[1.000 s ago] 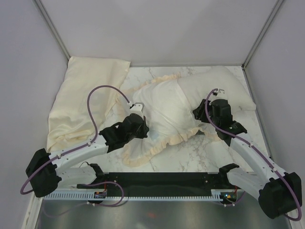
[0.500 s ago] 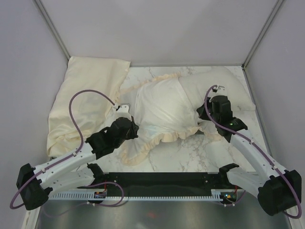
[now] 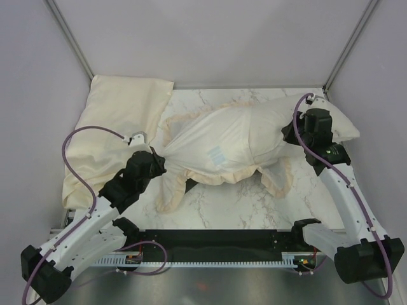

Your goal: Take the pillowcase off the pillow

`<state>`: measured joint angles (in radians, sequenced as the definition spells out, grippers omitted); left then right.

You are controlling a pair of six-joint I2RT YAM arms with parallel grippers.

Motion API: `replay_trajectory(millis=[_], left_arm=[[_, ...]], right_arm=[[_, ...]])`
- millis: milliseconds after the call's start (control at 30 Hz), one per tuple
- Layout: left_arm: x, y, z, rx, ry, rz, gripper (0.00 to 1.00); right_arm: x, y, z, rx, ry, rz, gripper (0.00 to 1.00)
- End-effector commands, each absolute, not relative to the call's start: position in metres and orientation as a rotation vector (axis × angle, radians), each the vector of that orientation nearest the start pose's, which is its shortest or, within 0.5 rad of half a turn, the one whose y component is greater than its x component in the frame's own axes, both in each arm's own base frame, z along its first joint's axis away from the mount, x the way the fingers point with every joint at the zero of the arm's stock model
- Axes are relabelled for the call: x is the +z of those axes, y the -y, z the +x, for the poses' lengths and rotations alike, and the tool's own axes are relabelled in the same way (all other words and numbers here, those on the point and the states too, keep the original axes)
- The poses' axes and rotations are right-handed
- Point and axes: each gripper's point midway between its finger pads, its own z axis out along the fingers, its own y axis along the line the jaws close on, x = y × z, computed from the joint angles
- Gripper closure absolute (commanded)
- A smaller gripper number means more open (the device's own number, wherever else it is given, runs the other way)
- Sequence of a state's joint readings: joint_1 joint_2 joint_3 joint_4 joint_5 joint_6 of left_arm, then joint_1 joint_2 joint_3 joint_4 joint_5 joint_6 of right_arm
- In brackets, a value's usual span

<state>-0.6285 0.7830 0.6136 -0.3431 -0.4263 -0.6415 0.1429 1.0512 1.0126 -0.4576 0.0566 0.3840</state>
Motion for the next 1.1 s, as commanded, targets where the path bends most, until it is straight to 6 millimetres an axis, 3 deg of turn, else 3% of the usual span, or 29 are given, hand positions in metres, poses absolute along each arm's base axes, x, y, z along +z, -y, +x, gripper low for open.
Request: replay_trajectory(millis=[0,100,200,233,300,333,400,433,467,500,533,567,600,733,800,833,900,967,1000,1067], left_arm=[[0.172,0.079,0.261,-0.17,-1.972,-0.359,0.98],[0.172,0.084,0.262,-0.196,-1.969,-0.333,0.98],[0.166,0.101,0.268,-0.254,-1.993,-0.276,0.98],[0.156,0.113,0.267,-0.287,-2.034,-0.234,0.98],[0.155,0.138,0.27,-0.377,-2.028,-0.173,0.98],[0.142,0.15,0.268,-0.397,-2.063,-0.123,0.98],[0.142,0.182,0.264,-0.465,-2.054,-0.026,0.98],[0.139,0.192,0.263,-0.467,-2.06,0.011,0.98],[0.124,0.208,0.256,-0.459,-2.105,0.084,0.98],[0.122,0.217,0.255,-0.466,-2.116,0.108,0.98],[0.115,0.223,0.252,-0.464,-2.138,0.128,0.98],[0.104,0.232,0.246,-0.46,-2.167,0.168,0.98],[0.098,0.236,0.243,-0.465,-2.18,0.184,0.98],[0.079,0.245,0.225,-0.468,-2.23,0.248,0.98],[0.072,0.247,0.215,-0.477,-2.245,0.278,0.98],[0.07,0.248,0.212,-0.482,-2.249,0.28,0.98],[0.065,0.248,0.203,-0.495,-2.262,0.295,0.98],[0.065,0.249,0.197,-0.517,-2.264,0.291,0.98],[0.064,0.249,0.194,-0.52,-2.264,0.294,0.98],[0.065,0.251,0.19,-0.529,-2.257,0.307,0.98]], right_arm=[[0.302,-0.005,0.344,0.093,-1.851,0.371,1.0],[0.286,-0.006,0.338,0.098,-1.891,0.375,1.0],[0.252,-0.008,0.331,0.103,-1.965,0.385,1.0],[0.241,-0.009,0.328,0.103,-1.989,0.39,1.0],[0.21,-0.009,0.32,0.097,-2.057,0.413,1.0],[0.191,-0.013,0.314,0.112,-2.108,0.411,1.0],[0.173,-0.021,0.308,0.158,-2.158,0.415,0.98],[0.17,-0.03,0.304,0.218,-2.172,0.401,0.92],[0.161,-0.034,0.299,0.24,-2.187,0.405,0.67],[0.16,-0.037,0.296,0.259,-2.187,0.399,0.51],[0.164,-0.038,0.289,0.269,-2.168,0.394,0.4],[0.169,-0.037,0.286,0.267,-2.152,0.394,0.11],[0.176,-0.036,0.283,0.265,-2.134,0.387,0.03],[0.248,-0.033,0.282,0.276,-1.953,0.333,0.02],[0.27,-0.035,0.289,0.285,-1.913,0.295,0.02],[0.288,-0.037,0.302,0.291,-1.882,0.278,0.02],[0.297,-0.04,0.318,0.296,-1.871,0.257,0.02],[0.3,-0.05,0.349,0.333,-1.867,0.21,0.02],[0.283,-0.058,0.366,0.361,-1.917,0.191,0.02],[0.281,-0.071,0.387,0.427,-1.915,0.148,0.02]])
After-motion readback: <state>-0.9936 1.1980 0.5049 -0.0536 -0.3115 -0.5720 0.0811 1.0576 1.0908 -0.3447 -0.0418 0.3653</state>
